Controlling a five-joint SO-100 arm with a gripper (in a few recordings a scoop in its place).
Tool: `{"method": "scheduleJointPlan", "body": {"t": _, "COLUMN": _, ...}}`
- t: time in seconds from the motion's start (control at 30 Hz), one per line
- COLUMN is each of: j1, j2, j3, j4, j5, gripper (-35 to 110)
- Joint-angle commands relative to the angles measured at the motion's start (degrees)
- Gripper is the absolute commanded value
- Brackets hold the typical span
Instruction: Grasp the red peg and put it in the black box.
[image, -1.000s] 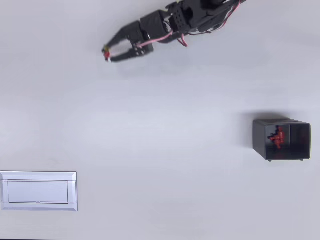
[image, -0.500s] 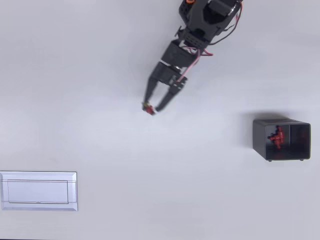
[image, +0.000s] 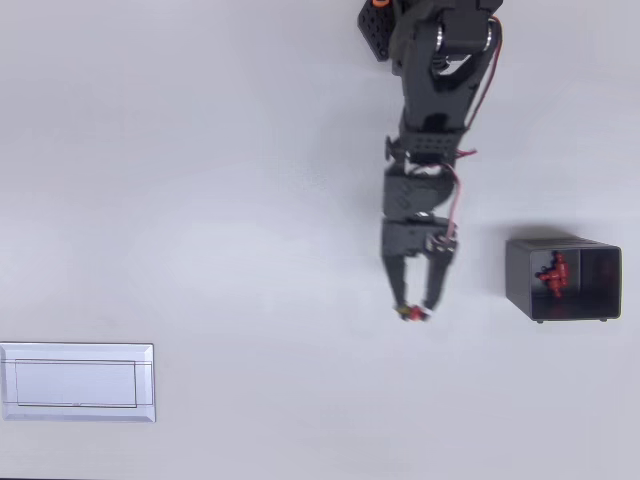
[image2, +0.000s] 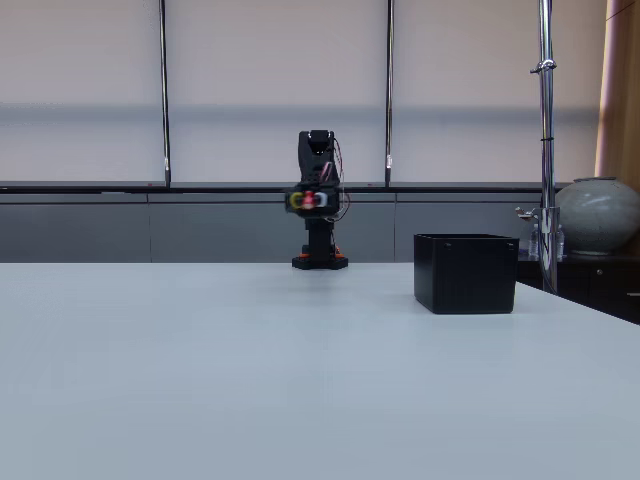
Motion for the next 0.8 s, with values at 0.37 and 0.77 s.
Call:
{"method": "scheduleJointPlan", "body": {"t": 0.37, "j1": -16.52, "j2": 2.81, "j3": 2.55, "j4": -0.88, "j5": 2.90, "gripper": 0}}
{"method": "scheduleJointPlan", "body": {"t": 0.77, "j1": -23.03, "j2": 9.67, "j3": 5.71, "j4": -2.81, "j5": 5.10, "gripper": 0}}
